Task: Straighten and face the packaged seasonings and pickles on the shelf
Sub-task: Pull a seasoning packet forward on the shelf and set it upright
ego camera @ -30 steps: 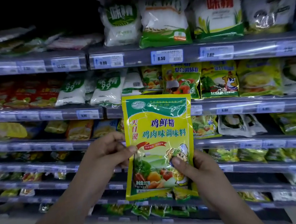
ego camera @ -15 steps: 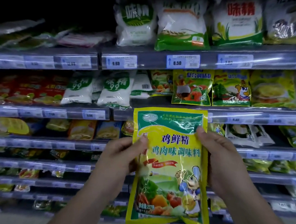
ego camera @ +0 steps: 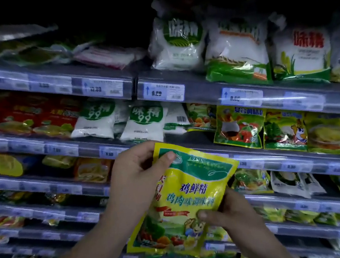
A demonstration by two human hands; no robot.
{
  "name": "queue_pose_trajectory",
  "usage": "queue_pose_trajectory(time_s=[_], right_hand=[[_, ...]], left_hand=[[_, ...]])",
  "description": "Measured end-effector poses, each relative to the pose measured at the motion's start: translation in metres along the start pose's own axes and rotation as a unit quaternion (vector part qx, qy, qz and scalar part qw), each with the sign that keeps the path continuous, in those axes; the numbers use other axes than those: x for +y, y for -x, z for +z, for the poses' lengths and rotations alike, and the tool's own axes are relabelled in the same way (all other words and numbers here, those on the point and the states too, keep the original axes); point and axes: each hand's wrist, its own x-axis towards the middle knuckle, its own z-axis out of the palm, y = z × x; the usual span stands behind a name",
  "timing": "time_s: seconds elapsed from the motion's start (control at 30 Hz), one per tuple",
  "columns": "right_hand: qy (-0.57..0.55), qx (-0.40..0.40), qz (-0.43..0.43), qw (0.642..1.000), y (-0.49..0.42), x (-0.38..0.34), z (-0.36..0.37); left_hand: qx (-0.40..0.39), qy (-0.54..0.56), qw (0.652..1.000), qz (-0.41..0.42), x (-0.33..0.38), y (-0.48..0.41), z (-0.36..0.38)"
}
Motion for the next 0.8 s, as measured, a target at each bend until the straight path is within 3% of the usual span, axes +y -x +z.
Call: queue_pose_trajectory(time_s=[0.17, 0.3, 0.43, 0.57, 0.63, 0.73, 0.8], right_hand=[[-0.026, 0.041, -0.020, 0.999, -0.028, -0.003, 0.019], [-0.030, -0.007, 0.000, 1.000, -0.046, -0.002, 0.028], [-0.035, 0.015, -0.014, 0.999, -0.051, -0.005, 0.021], [-0.032, 0.024, -0.013, 0.999, -0.056, -0.002, 0.008], [-0.031, 0.027, -0.003, 0.999, -0.058, -0.001, 0.004], [0.000, 0.032, 0.010, 0.999, -0.061, -0.003, -0.008], [0.015, 0.045, 0.022, 0.999, -0.062, -0.007, -0.021]], left_hand=[[-0.027, -0.042, 0.999, -0.003, -0.007, -0.035, -0.020], [-0.019, 0.057, 0.996, -0.061, -0.018, -0.065, -0.034], [-0.076, 0.201, 0.958, -0.188, -0.030, -0.093, -0.051], [-0.114, 0.218, 0.948, -0.204, -0.039, -0.099, -0.052], [-0.096, 0.164, 0.965, -0.182, -0.041, -0.103, -0.053], [-0.056, -0.089, 0.994, -0.030, -0.047, -0.109, -0.057], [0.022, -0.096, 0.995, 0.013, -0.049, -0.114, -0.060]])
